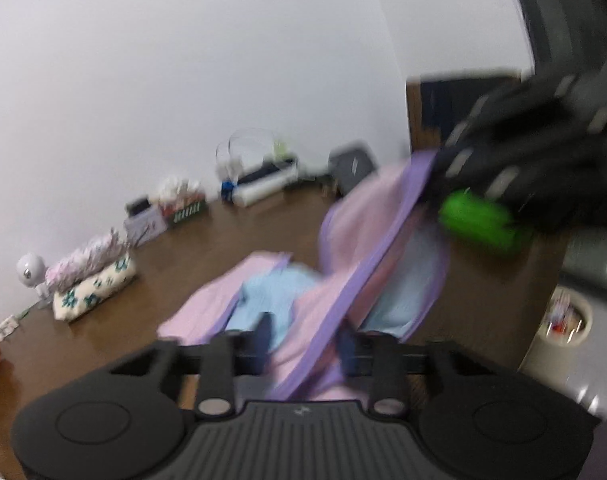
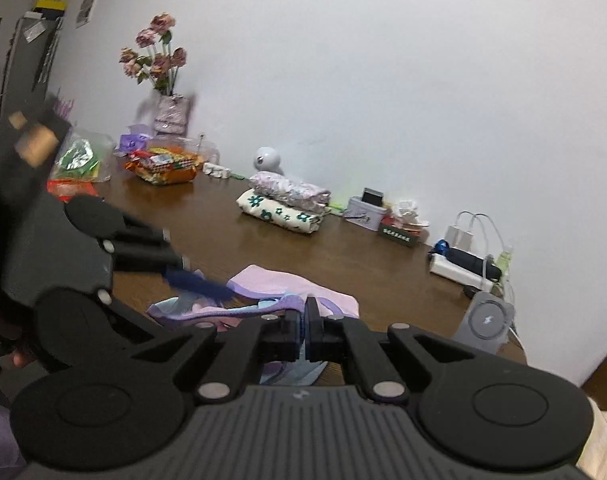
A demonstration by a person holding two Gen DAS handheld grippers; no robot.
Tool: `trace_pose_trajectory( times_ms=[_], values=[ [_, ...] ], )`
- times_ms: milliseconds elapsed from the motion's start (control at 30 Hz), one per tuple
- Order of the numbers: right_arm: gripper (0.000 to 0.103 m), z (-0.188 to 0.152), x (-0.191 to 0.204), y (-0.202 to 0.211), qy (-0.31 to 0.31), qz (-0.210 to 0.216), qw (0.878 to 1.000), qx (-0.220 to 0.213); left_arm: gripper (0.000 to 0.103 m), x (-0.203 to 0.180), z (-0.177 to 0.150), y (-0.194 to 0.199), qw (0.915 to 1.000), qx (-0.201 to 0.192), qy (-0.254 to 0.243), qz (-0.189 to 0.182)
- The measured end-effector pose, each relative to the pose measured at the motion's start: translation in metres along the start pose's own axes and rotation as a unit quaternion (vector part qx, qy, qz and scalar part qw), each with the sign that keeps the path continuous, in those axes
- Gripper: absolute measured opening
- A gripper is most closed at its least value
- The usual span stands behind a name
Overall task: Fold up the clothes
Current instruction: 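Grasp the purple-trimmed edges with both tools and lift the garment up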
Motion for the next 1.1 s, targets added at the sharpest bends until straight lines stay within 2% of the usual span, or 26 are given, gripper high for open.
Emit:
trace_pose_trajectory(
  times_ms=[33, 100, 300, 367, 433, 500, 600, 667, 700, 767, 800, 833, 967, 1000, 1033, 1100],
  values=[
    [0.001, -0.002, 0.0, 0.001, 0.0, -0.005, 1.0, 0.0, 0.007, 0.008, -0.007, -0.001, 0.9999, 0.008, 0.009, 0.009],
    [0.001, -0.01, 0.0, 0.0, -0.004, -0.007, 1.0, 0.009, 0.007, 0.023, -0.015, 0.0, 0.9988, 0.018, 0.032, 0.033],
    [0.002, -0.044, 0.002, -0.024, -0.03, -0.032, 0.998, 0.045, 0.005, 0.047, -0.026, 0.018, 0.9912, 0.016, 0.065, 0.115],
    [0.01, -0.052, 0.003, -0.032, -0.055, -0.041, 0.997, 0.047, 0.005, 0.05, -0.028, 0.024, 0.9863, 0.017, 0.075, 0.146],
    [0.011, -0.062, 0.008, -0.042, -0.067, -0.04, 0.995, 0.054, 0.005, 0.055, -0.03, 0.022, 0.9826, 0.022, 0.085, 0.164],
    [0.011, -0.071, 0.014, -0.051, -0.072, -0.039, 0.995, 0.06, 0.014, 0.061, -0.034, 0.022, 0.9791, 0.026, 0.101, 0.175],
    [0.011, -0.079, 0.02, -0.054, -0.046, -0.066, 0.995, 0.061, 0.043, 0.062, -0.039, 0.022, 0.9739, 0.032, 0.088, 0.207],
    [0.011, -0.079, 0.021, -0.054, -0.034, -0.085, 0.994, 0.06, 0.043, 0.061, -0.043, 0.023, 0.9713, 0.041, 0.082, 0.219],
    [0.011, -0.079, 0.021, -0.054, -0.026, -0.094, 0.993, 0.061, 0.042, 0.06, -0.045, 0.023, 0.9704, 0.047, 0.083, 0.222],
    [0.012, -0.08, 0.021, -0.055, -0.009, -0.114, 0.991, 0.063, 0.034, 0.056, -0.048, 0.022, 0.9699, 0.056, 0.081, 0.223],
    [0.019, -0.08, 0.021, -0.055, -0.002, -0.123, 0.99, 0.064, 0.03, 0.054, -0.049, 0.021, 0.9693, 0.061, 0.074, 0.226],
    [0.022, -0.081, 0.022, -0.054, 0.001, -0.127, 0.99, 0.067, 0.03, 0.052, -0.049, 0.02, 0.9682, 0.066, 0.069, 0.231],
    [0.022, -0.084, 0.021, -0.055, -0.011, -0.124, 0.989, 0.077, 0.027, 0.052, -0.052, 0.022, 0.9623, 0.079, 0.059, 0.254],
    [0.013, -0.085, 0.02, -0.055, -0.016, -0.121, 0.989, 0.079, 0.017, 0.053, -0.052, 0.023, 0.9613, 0.082, 0.059, 0.256],
    [0.002, -0.084, 0.019, -0.054, -0.021, -0.117, 0.99, 0.078, 0.002, 0.054, -0.051, 0.026, 0.9616, 0.079, 0.062, 0.255],
    [0.001, -0.072, 0.018, -0.047, -0.035, -0.1, 0.992, 0.063, 0.002, 0.06, -0.042, 0.037, 0.9634, 0.057, 0.075, 0.251]
  ],
)
Point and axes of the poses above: each gripper's, at about its wrist camera, not at the fingertips, and y roughly against the way its jaws point, x to its left, z to its top, the point moved 7 cm from there along -y, roughly the way its jaws point, and after that the axes turned 10 degrees about -y, right-handed, at the moved point
